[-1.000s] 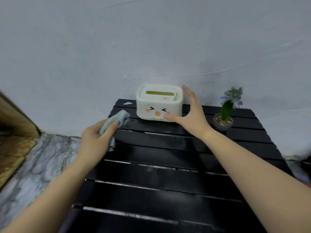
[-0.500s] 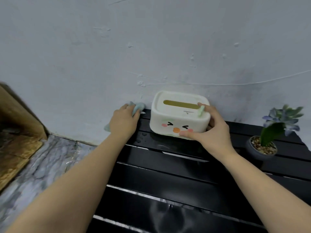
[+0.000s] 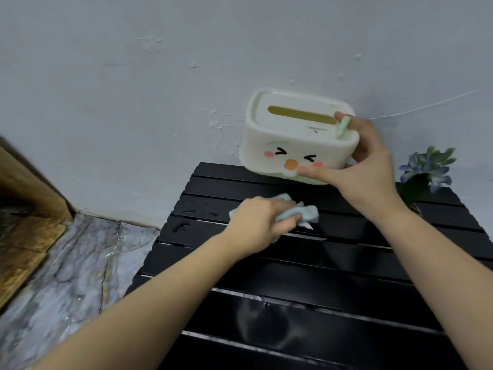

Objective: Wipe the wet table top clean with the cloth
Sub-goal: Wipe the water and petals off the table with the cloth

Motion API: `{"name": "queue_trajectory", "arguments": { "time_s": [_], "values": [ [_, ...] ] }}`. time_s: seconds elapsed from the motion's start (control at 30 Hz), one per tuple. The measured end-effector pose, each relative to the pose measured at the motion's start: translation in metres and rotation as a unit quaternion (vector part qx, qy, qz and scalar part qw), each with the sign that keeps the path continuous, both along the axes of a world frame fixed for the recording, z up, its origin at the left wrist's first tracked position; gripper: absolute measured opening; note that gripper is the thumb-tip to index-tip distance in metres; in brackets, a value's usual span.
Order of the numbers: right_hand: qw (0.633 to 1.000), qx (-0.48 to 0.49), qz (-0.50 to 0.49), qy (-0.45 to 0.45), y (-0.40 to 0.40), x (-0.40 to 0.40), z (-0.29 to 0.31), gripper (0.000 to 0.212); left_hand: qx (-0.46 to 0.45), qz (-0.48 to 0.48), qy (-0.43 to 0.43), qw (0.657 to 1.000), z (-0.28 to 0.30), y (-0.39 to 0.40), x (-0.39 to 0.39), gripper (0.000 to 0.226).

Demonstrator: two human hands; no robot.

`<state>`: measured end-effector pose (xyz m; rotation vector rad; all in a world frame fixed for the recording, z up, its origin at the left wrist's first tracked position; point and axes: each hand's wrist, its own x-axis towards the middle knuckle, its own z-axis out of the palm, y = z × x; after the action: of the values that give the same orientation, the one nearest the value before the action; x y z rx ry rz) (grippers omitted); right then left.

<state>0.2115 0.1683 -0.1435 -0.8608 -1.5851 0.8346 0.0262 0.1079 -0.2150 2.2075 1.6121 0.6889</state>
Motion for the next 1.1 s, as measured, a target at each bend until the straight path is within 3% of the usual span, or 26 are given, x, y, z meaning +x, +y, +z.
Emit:
{"name": "queue_trajectory", "arguments": {
  "time_s": [0.1, 0.17, 0.27, 0.33, 0.47, 0.57, 0.67, 0.83, 0.9, 1.03, 1.1],
  "values": [
    [1.0, 0.026, -0.007, 0.0, -0.002, 0.005, 0.013, 0.084, -0.04, 0.049, -0.14, 0.988, 0.007, -0.006, -0.004, 0.028],
    [0.999, 0.04, -0.007, -0.006, -0.002, 0.01, 0.023, 0.085, -0.012, 0.13, -0.192, 0.973, 0.013, 0.007, -0.022, 0.026],
    [0.998, 0.054, -0.009, -0.017, -0.001, 0.016, 0.033, 0.087, 0.051, 0.245, -0.124, 0.96, 0.023, 0.025, -0.059, 0.028],
    [0.998, 0.053, -0.012, -0.018, -0.001, 0.019, 0.035, 0.087, 0.033, 0.264, -0.068, 0.962, 0.013, 0.032, -0.078, 0.025],
    [0.998, 0.052, -0.015, -0.028, 0.001, 0.023, 0.031, 0.088, 0.027, 0.237, 0.07, 0.969, -0.025, 0.05, -0.077, 0.066],
    [0.998, 0.045, -0.015, -0.029, 0.003, 0.024, 0.028, 0.087, 0.018, 0.224, 0.064, 0.972, -0.023, 0.061, -0.041, 0.057],
    [0.999, 0.043, -0.014, -0.025, 0.004, 0.023, 0.027, 0.087, -0.006, 0.138, 0.046, 0.989, -0.01, 0.056, 0.01, 0.05],
    [0.999, 0.046, -0.01, -0.023, 0.001, 0.021, 0.031, 0.088, -0.033, -0.057, -0.054, 0.996, -0.007, 0.012, 0.077, 0.038],
    [0.998, 0.048, -0.008, -0.026, -0.001, 0.02, 0.032, 0.088, -0.053, -0.083, -0.121, 0.988, -0.005, -0.01, 0.085, 0.024],
    [0.999, 0.042, -0.008, -0.028, -0.006, 0.02, 0.03, 0.088, -0.122, 0.008, -0.313, 0.942, 0.011, -0.024, 0.057, 0.017],
    [0.999, 0.035, -0.011, -0.026, -0.008, 0.021, 0.027, 0.087, -0.065, 0.088, -0.293, 0.95, 0.017, -0.013, 0.018, 0.019]
  ]
}}
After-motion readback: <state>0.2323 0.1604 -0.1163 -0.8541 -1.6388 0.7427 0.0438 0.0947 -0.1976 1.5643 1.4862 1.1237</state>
